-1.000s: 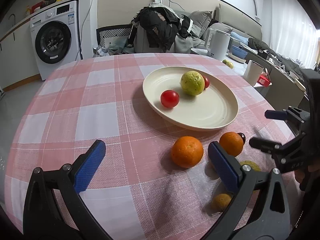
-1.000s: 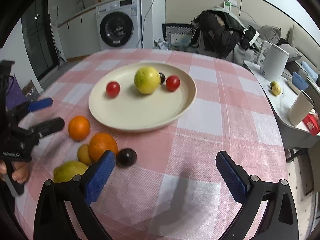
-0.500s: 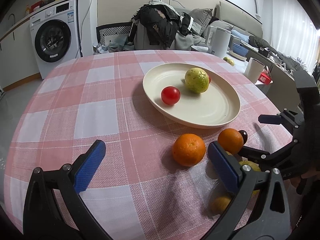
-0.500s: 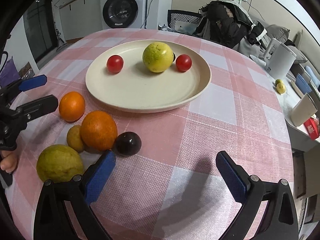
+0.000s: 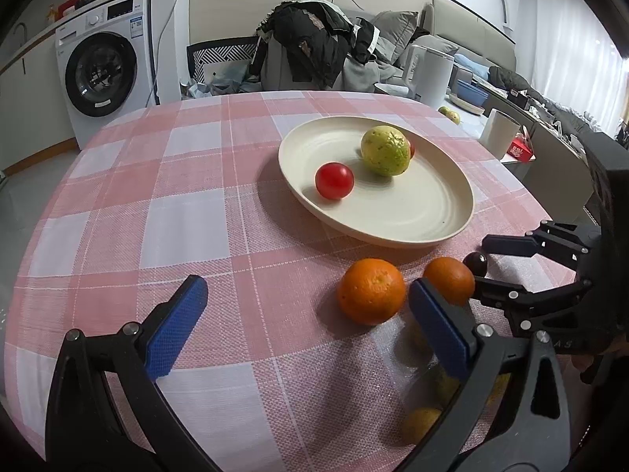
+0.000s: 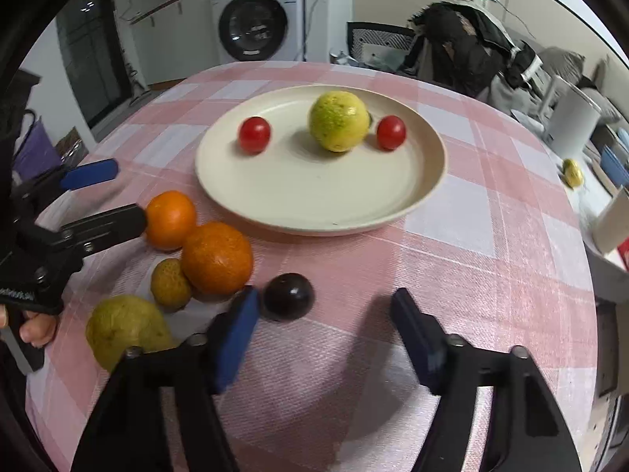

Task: Organize fruits
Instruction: 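Withdraw both open tools from the plate toward the remaining fruit, then grasp a second dark plum with the right tool while the left tool grasps an orange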

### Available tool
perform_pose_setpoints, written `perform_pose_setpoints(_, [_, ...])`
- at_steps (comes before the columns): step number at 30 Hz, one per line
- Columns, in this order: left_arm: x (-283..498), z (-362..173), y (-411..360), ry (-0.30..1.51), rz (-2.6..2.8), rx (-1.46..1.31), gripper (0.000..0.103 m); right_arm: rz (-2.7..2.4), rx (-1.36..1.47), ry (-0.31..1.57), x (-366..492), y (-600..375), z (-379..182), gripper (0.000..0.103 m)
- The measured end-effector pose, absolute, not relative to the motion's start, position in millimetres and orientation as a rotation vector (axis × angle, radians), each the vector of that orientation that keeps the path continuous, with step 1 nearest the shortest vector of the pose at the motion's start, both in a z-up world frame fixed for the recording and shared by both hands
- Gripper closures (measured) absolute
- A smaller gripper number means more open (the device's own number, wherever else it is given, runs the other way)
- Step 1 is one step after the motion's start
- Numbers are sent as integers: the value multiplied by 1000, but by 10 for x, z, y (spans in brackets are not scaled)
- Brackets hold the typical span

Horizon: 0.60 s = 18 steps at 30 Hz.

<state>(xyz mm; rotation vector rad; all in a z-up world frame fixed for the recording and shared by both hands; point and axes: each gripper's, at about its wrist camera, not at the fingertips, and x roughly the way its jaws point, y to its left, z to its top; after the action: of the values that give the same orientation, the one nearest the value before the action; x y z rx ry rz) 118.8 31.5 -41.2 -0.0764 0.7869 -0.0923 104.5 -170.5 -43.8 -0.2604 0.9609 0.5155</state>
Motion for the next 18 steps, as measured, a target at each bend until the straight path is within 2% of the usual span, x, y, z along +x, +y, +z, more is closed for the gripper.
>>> perform_pose_setpoints(3, [1190, -414, 315, 787, -94, -78, 1, 542, -271, 949, 1002, -1658, -424, 52])
perform_pose_setpoints(6, [1206, -437, 325, 802, -104, -90, 1, 562, -281, 937, 976, -1616, -418, 68])
perform_pose_setpoints(9, [1208, -444, 327, 807, -108, -94, 1, 579, -289, 928, 925, -1585, -416, 75])
perform_pose_setpoints(18, [1256, -491, 307, 836, -149, -119, 3, 580, -256, 896, 846, -1653, -354, 77])
